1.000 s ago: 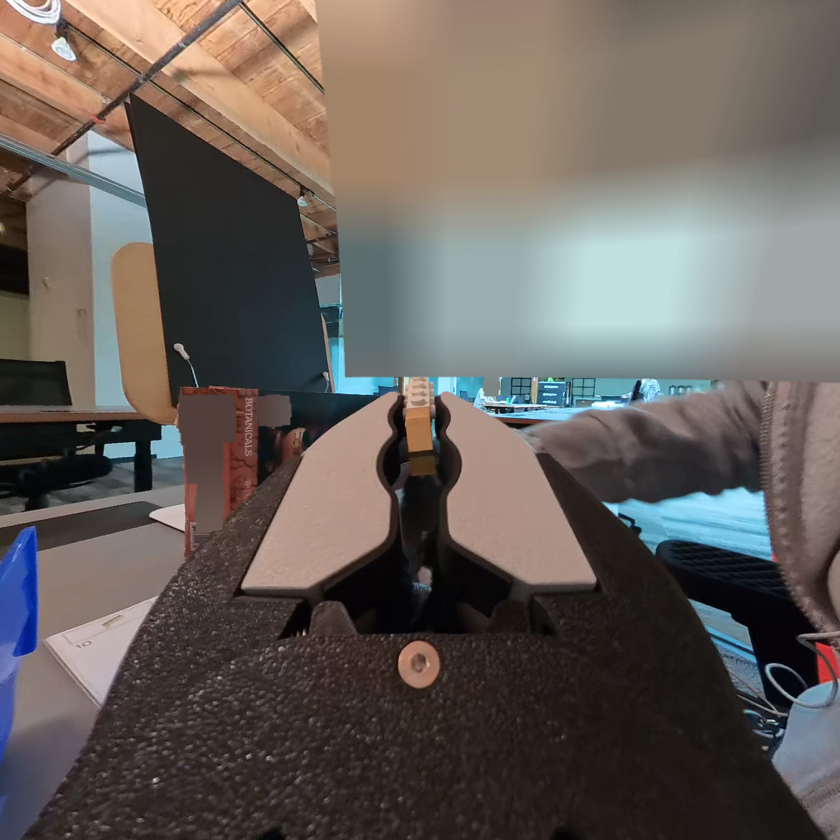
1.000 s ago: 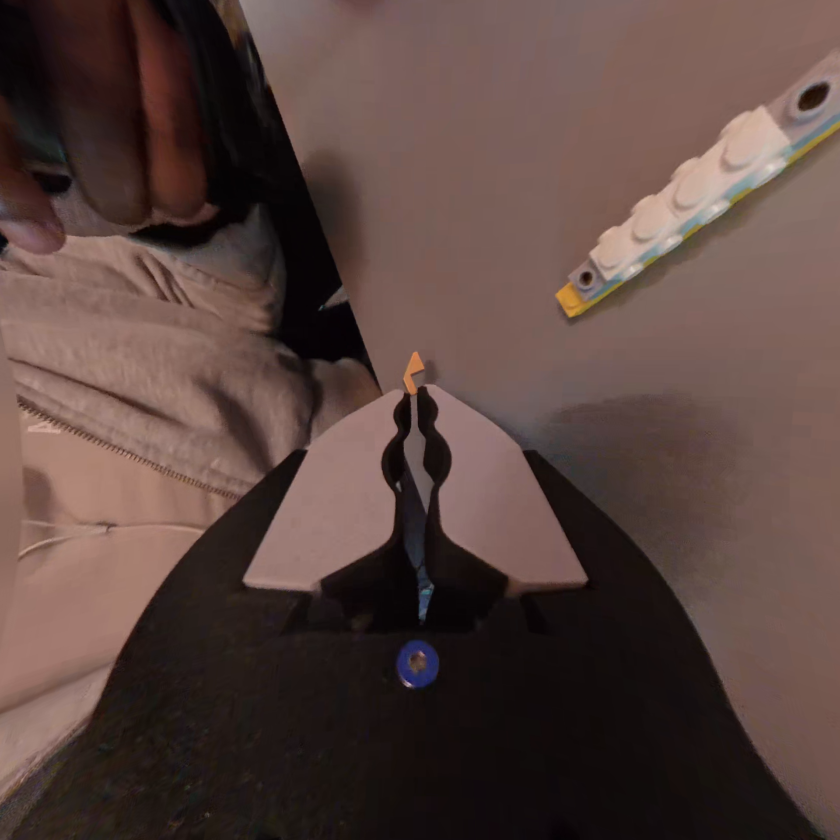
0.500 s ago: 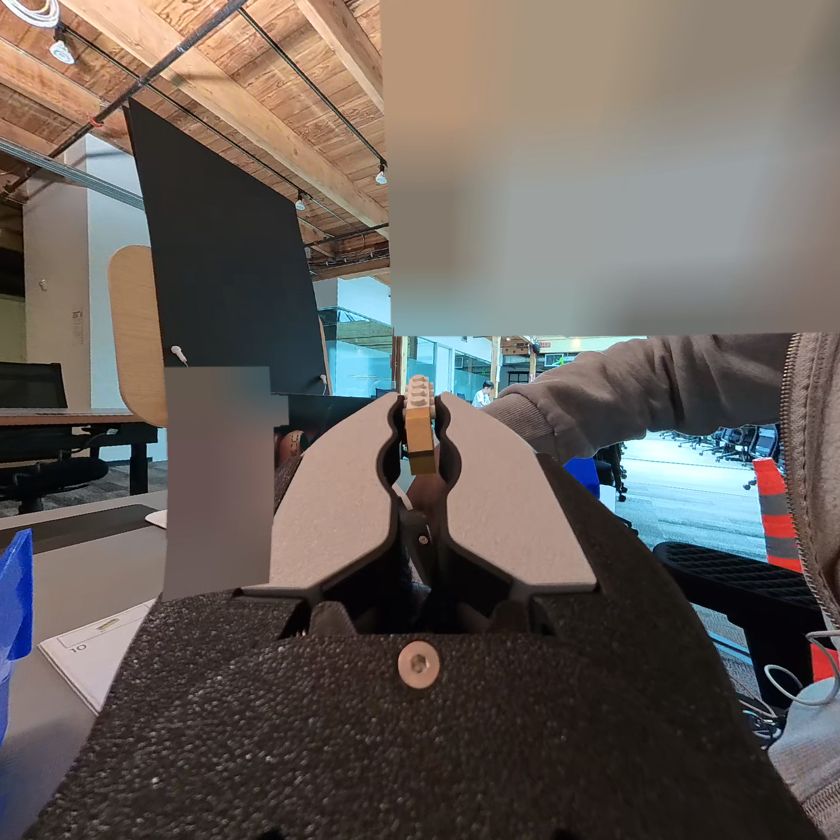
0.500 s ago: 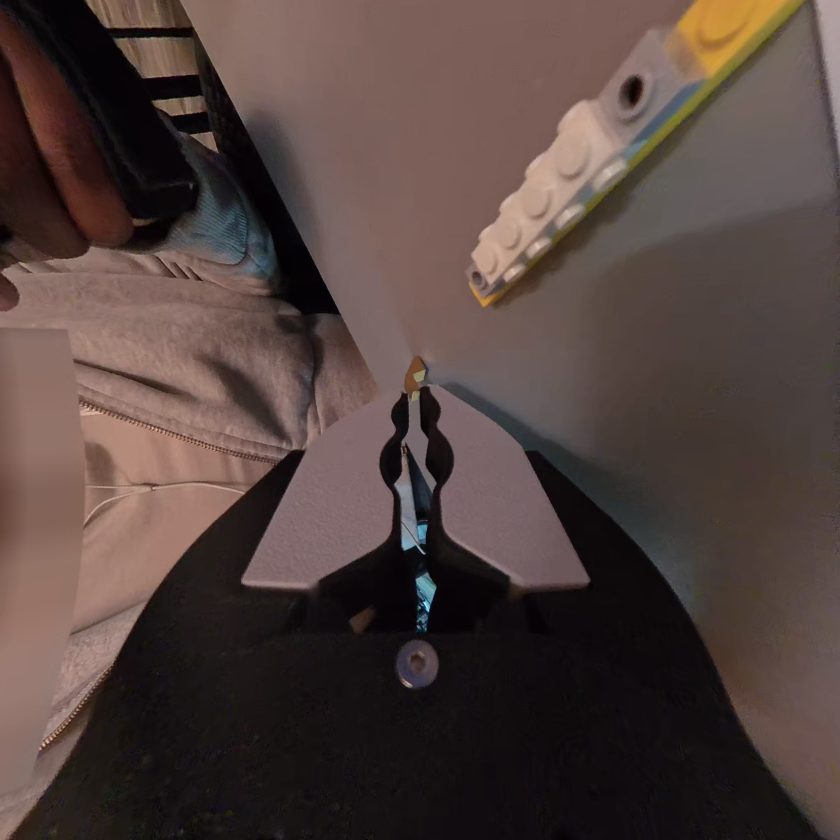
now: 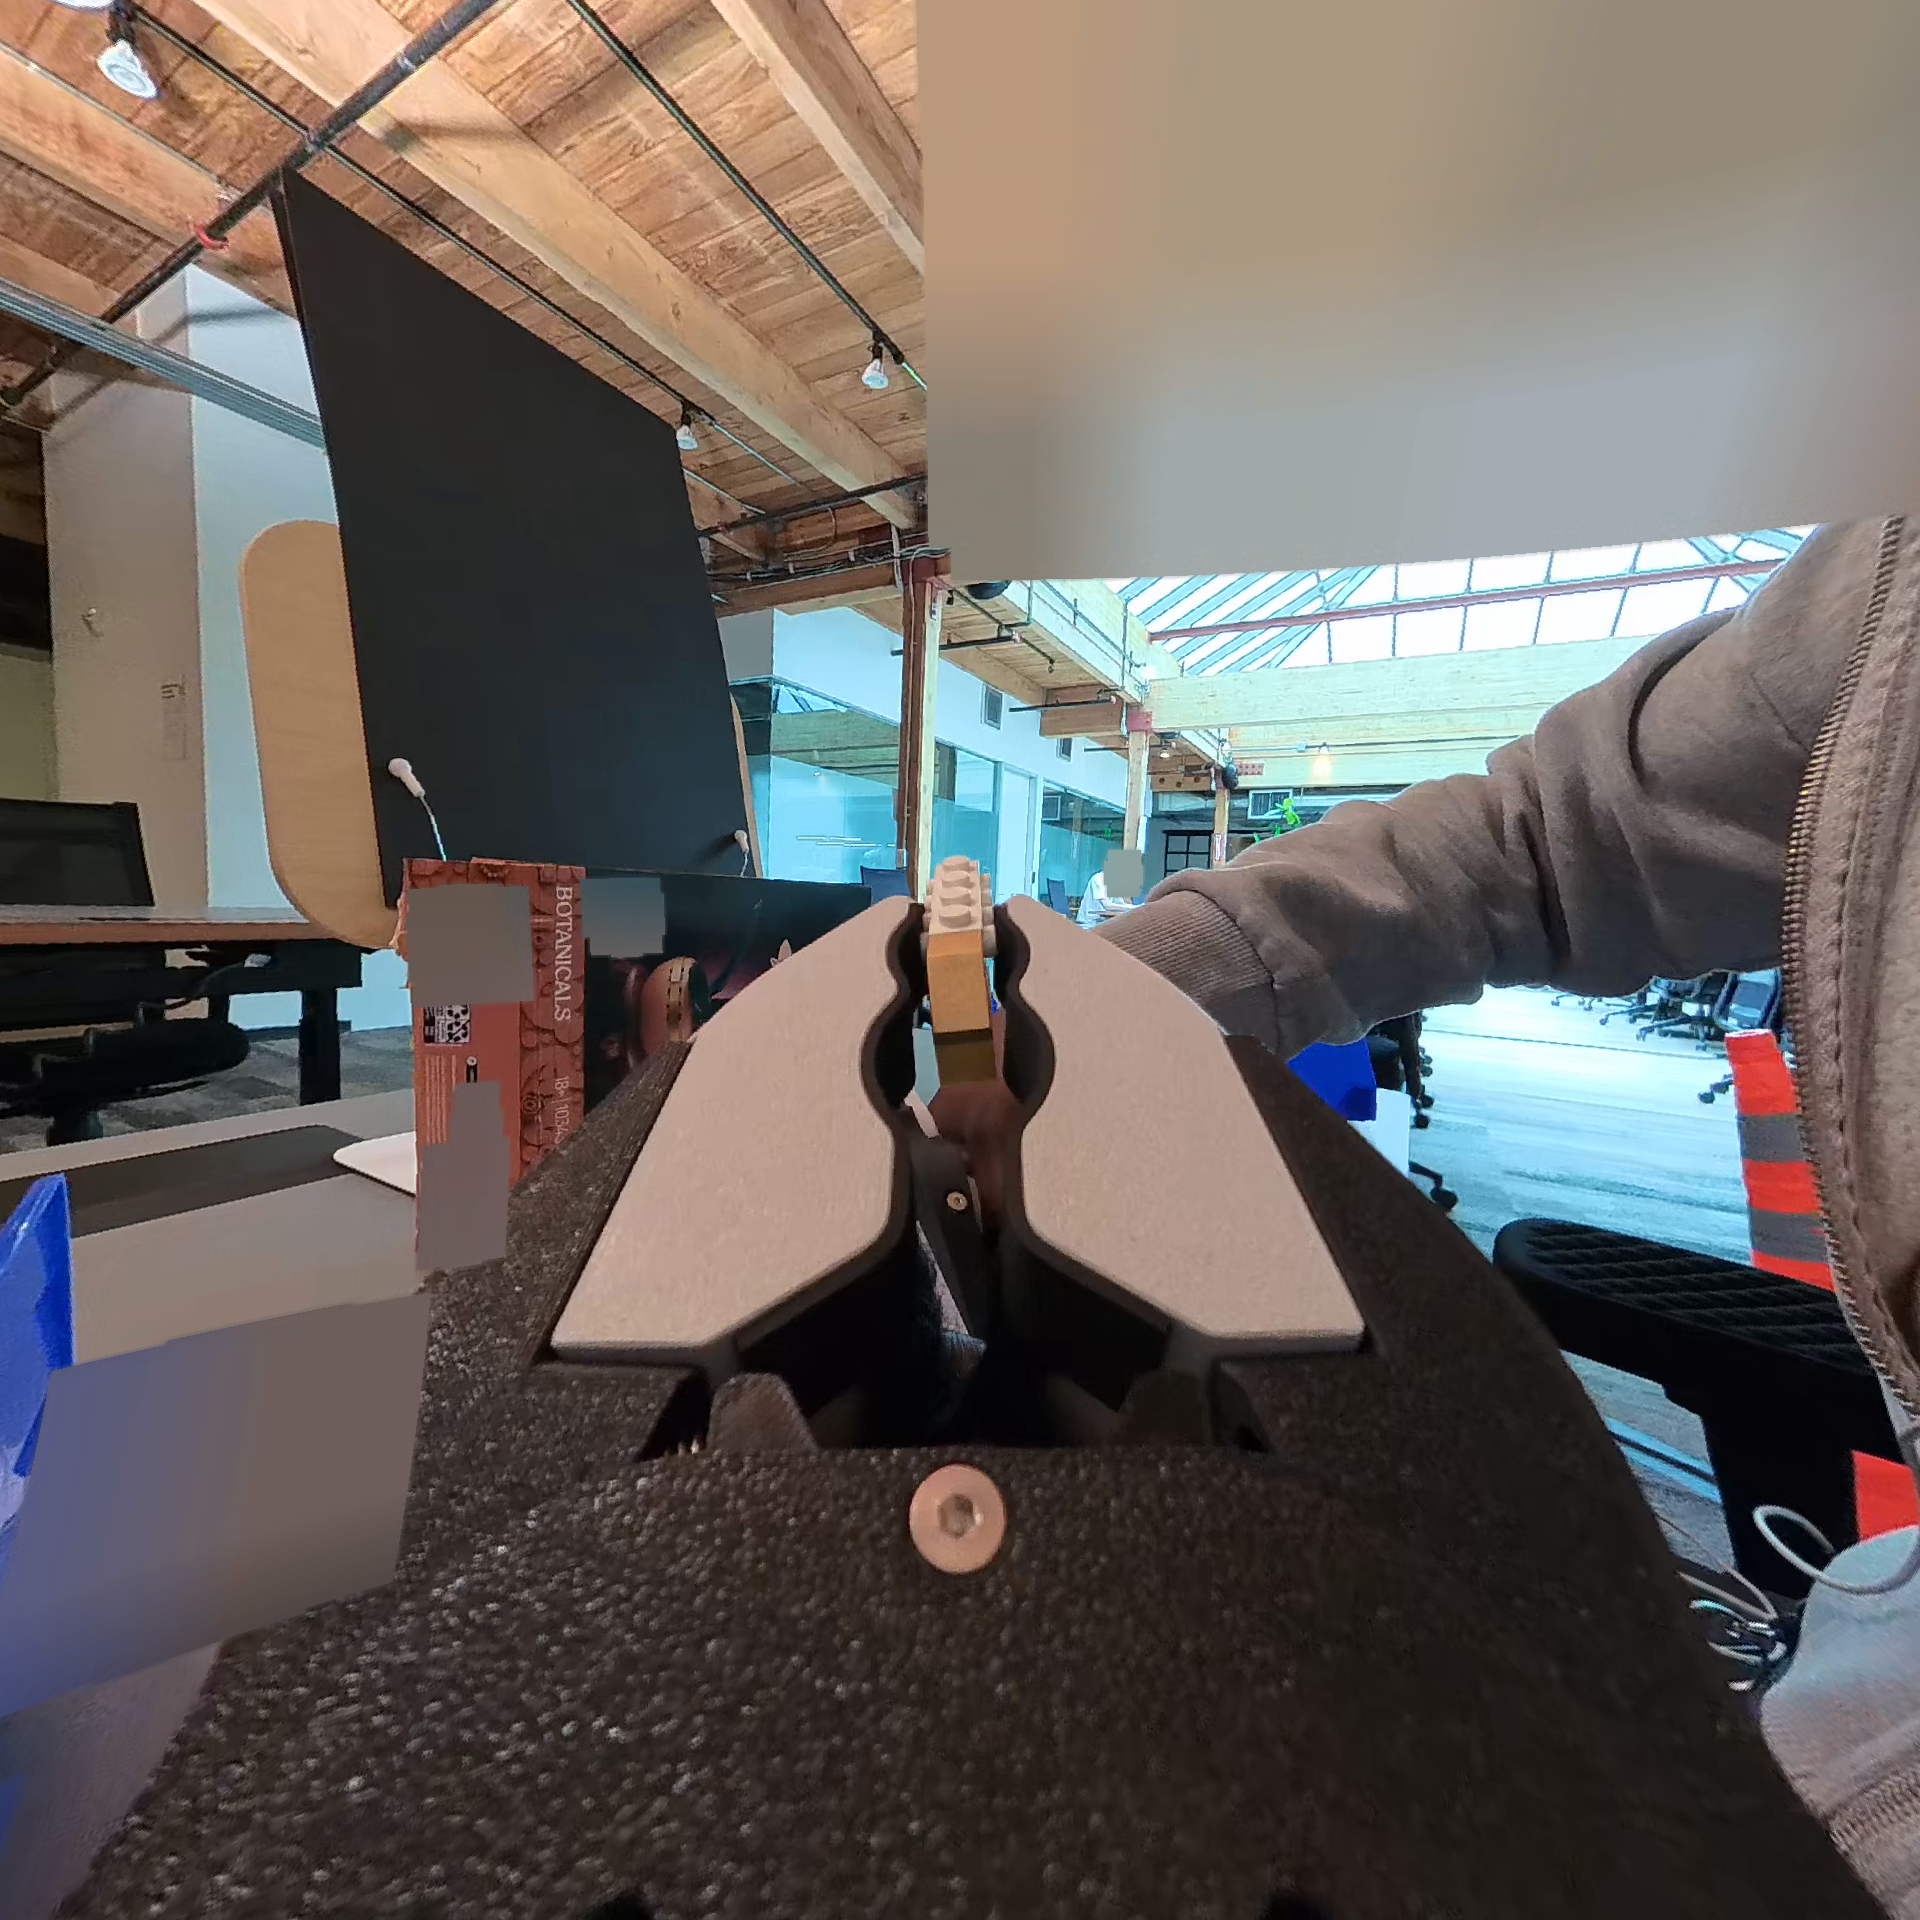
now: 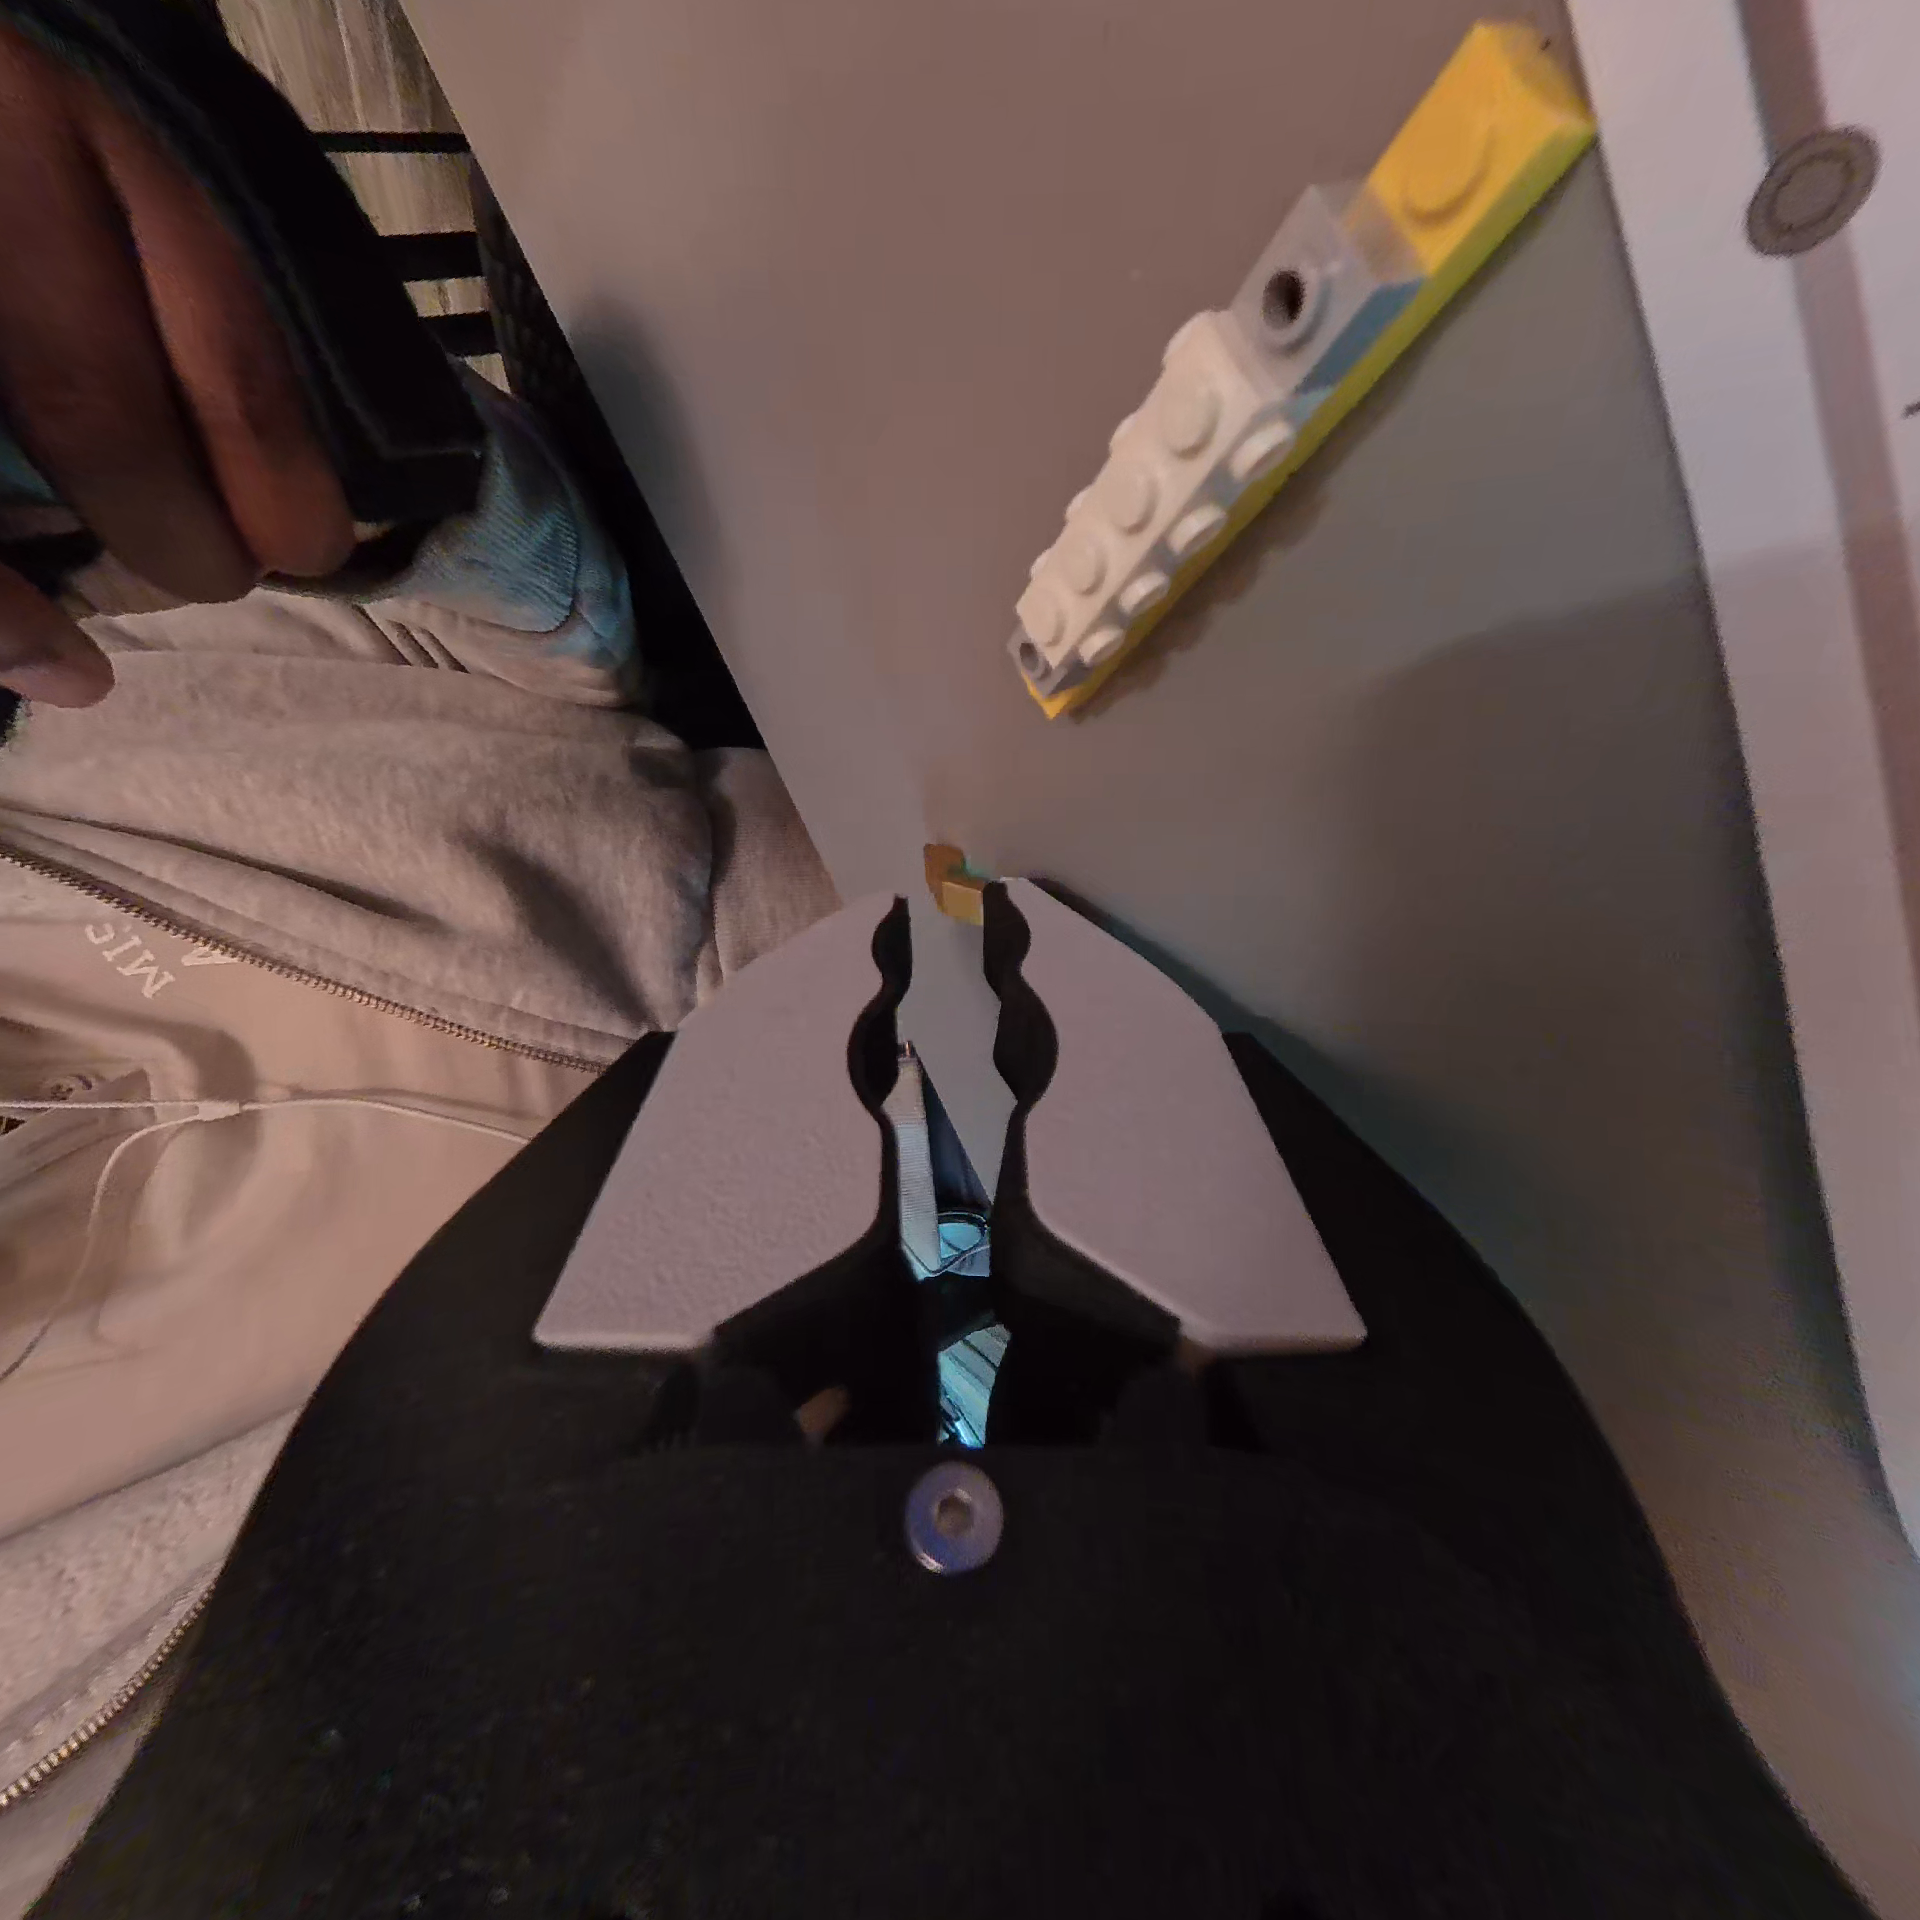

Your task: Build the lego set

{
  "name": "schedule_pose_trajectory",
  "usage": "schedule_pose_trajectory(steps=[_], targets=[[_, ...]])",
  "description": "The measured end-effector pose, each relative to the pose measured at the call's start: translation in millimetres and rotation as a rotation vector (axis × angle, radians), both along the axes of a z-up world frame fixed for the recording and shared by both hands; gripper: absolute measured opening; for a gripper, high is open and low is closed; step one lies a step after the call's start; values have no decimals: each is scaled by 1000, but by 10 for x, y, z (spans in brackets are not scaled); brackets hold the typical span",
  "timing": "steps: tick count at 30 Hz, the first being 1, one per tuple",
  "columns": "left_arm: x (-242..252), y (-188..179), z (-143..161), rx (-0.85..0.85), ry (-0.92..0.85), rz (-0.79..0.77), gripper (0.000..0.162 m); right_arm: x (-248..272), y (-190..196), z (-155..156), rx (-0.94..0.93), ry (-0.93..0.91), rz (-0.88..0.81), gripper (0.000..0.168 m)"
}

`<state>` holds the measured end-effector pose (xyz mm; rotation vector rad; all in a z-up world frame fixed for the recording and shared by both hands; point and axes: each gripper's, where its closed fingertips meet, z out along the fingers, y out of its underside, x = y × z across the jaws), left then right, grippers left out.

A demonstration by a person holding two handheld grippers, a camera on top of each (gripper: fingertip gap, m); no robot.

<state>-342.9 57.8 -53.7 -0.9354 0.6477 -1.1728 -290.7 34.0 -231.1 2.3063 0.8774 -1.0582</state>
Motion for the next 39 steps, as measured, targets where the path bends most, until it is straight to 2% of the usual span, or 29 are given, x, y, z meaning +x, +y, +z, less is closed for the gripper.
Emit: schedule_pose_trajectory(steps=[9, 13, 15, 19, 21, 23, 24, 26, 29, 31, 34, 39], targets=[[5, 1, -5, 0, 4, 2, 12, 40, 115, 35, 88, -26, -11, 26], [3, -11, 2, 5, 5, 3, 12, 133, 253, 95, 233, -64, -16, 29], [3, -8, 0, 7, 8, 7, 11, 162, 399, 232, 398, -45, -51, 25], [3, 21, -25, -2, 20, 17, 11, 248, 660, 746, 942, 37, -132, 19], [13, 52, -49, -27, 26, 16, 11, 215, 642, 1073, 1224, 150, -153, 27], [47, 81, -98, -64, 45, 1, 12, 145, 507, 1262, 1415, 274, -125, 38], [71, 85, -124, -79, 62, -8, 11, 80, 388, 1277, 1469, 347, -55, 33], [115, 74, -160, -85, 94, -15, 11, -41, 109, 1140, 1499, 458, 188, 28], [167, 52, -197, -75, 139, -22, 11, -40, 12, 813, 1574, 410, 587, 16], [176, 70, -228, -83, 157, -15, 11, -18, -10, 599, 1510, 412, 805, 12], [179, 93, -267, -85, 187, 4, 11, -18, -104, 373, 1257, 465, 954, 15], [180, 116, -327, -84, 224, 15, 11, -28, 1, 154, 1172, 486, 1098, 23]])
